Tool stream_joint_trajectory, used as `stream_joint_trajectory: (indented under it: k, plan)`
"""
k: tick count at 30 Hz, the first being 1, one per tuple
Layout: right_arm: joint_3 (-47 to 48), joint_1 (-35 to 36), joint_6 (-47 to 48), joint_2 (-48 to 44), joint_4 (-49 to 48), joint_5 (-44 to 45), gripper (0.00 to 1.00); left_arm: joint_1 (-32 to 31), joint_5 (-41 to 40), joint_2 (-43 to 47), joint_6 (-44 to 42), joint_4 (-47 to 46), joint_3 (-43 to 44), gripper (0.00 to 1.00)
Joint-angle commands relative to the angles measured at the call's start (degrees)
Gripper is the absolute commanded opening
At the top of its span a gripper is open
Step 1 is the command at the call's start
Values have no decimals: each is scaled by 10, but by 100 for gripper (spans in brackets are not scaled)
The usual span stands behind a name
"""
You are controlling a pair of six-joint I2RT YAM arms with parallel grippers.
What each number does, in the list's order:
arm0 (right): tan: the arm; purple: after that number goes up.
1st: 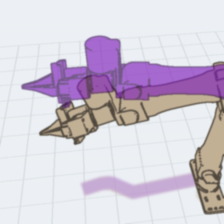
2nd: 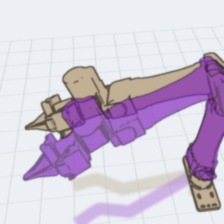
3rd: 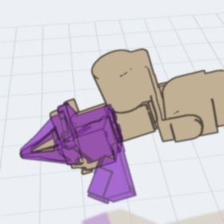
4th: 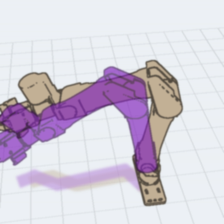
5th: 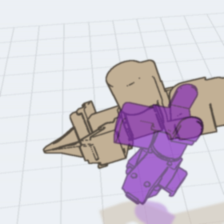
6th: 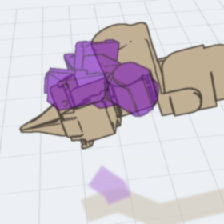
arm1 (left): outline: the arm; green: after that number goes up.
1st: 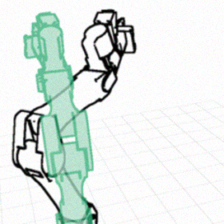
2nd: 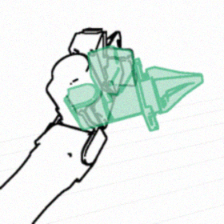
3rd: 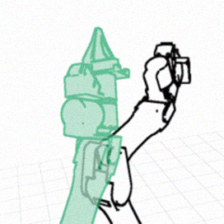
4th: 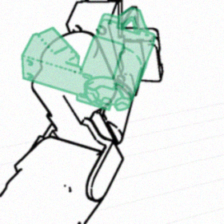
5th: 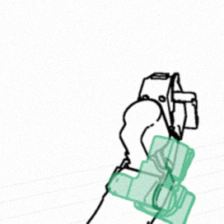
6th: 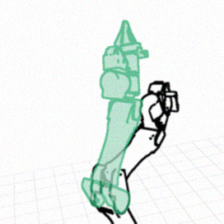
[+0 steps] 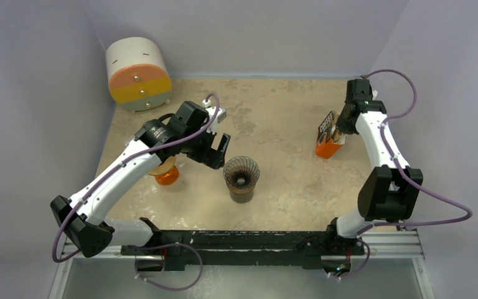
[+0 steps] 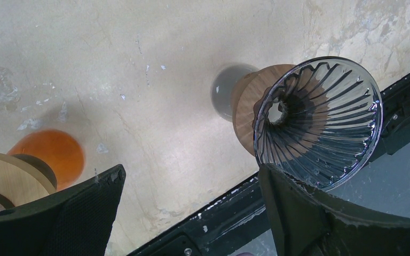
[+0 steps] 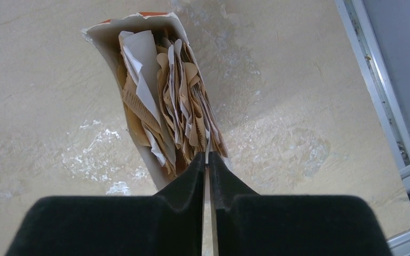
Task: Place the coffee filter in the dripper
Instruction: Pick up the coffee filter from the coffee filter holder.
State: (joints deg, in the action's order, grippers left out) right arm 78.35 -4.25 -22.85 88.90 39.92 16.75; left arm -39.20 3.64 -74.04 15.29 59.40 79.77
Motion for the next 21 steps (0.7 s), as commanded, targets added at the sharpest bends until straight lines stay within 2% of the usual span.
stream_joint_trajectory:
  k: [1, 3, 21]
  plan:
    - [-3, -4, -5, -4, -5, 0, 5, -1, 0, 1, -14, -14, -2, 94]
    - [-1, -4, -5, -4, -5, -1, 0, -1, 0, 0, -14, -14, -3, 94]
    - [29, -4, 6, -48, -7, -35, 0, -1, 2, 9, -5, -11, -4, 94]
